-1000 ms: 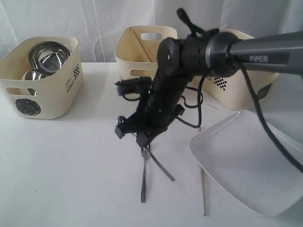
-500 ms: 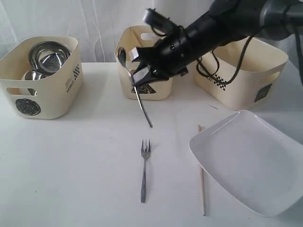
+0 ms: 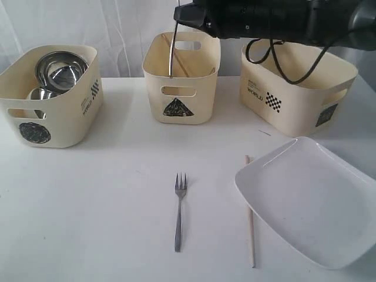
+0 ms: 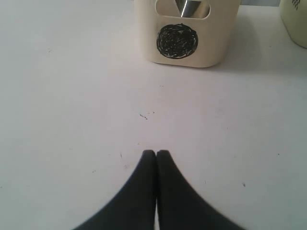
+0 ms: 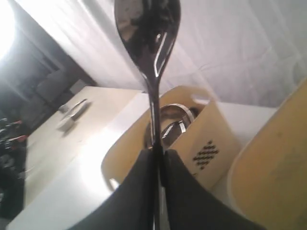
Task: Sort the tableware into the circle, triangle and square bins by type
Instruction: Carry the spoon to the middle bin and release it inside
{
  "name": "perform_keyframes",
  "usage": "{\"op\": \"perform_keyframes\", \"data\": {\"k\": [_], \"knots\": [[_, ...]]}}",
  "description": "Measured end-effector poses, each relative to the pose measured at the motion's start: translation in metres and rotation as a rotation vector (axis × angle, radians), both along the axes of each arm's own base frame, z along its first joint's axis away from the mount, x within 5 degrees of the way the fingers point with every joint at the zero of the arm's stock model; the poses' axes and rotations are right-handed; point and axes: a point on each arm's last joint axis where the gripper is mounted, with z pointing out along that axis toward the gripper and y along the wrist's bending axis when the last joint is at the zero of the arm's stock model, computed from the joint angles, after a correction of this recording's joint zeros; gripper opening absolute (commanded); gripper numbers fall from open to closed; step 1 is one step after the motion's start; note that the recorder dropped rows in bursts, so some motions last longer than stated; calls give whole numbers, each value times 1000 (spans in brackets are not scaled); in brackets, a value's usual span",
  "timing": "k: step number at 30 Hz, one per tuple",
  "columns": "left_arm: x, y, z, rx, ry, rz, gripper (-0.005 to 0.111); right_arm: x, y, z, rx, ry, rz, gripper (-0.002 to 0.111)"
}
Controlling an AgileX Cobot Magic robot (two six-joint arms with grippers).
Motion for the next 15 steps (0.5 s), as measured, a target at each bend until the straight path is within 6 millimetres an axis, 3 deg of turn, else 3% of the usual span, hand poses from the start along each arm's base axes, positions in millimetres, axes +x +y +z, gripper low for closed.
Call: {"op": "perform_keyframes", "data": {"k": [8,15], "knots": [[0,0,0,0,0,0,0,35,-5,-38,-145,-99,-91,0],[0,0,0,0,0,0,0,54,-9,-25,-169,-171,-160,0]]}}
